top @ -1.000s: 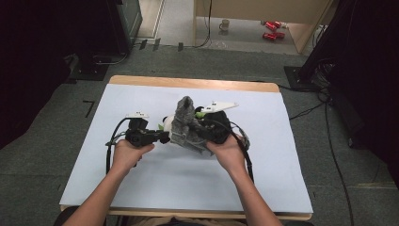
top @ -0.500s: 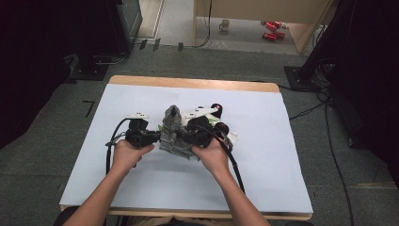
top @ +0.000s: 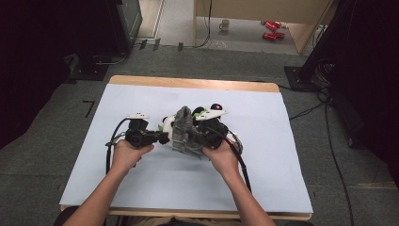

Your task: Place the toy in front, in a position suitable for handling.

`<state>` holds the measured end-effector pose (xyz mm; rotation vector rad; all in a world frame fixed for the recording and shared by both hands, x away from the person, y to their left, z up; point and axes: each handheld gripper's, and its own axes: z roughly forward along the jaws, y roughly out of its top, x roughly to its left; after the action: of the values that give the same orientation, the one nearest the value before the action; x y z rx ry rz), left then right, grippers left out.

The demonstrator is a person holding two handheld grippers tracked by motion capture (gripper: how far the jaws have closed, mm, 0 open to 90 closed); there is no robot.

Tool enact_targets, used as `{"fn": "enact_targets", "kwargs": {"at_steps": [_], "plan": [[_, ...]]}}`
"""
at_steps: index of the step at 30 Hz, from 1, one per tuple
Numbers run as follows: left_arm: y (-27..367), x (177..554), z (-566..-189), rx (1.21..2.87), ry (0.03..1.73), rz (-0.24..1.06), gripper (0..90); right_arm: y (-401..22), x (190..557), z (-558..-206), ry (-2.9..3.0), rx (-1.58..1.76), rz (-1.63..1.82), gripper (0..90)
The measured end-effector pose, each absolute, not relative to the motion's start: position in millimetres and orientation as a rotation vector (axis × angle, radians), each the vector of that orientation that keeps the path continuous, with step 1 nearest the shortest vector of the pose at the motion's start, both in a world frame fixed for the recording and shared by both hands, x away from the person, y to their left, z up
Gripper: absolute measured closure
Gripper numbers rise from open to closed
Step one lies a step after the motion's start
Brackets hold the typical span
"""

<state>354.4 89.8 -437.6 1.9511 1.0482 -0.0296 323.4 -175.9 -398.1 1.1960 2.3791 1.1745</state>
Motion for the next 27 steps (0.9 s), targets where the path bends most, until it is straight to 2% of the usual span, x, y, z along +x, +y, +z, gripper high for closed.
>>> {"fn": "enact_targets", "kwargs": {"at_steps": [16,27], "plan": [[88.7,353.3,-436.7,1.947,1.018,-0.034,82.1,-235.5,312.8,-395.5,2.328,1.251,1.149,77.1],[89.3,353.8,-437.1,1.949,1.016,-0.032,82.0,-247.4,307.8,-389.6,2.310,1.251,1.139,77.2]]}}
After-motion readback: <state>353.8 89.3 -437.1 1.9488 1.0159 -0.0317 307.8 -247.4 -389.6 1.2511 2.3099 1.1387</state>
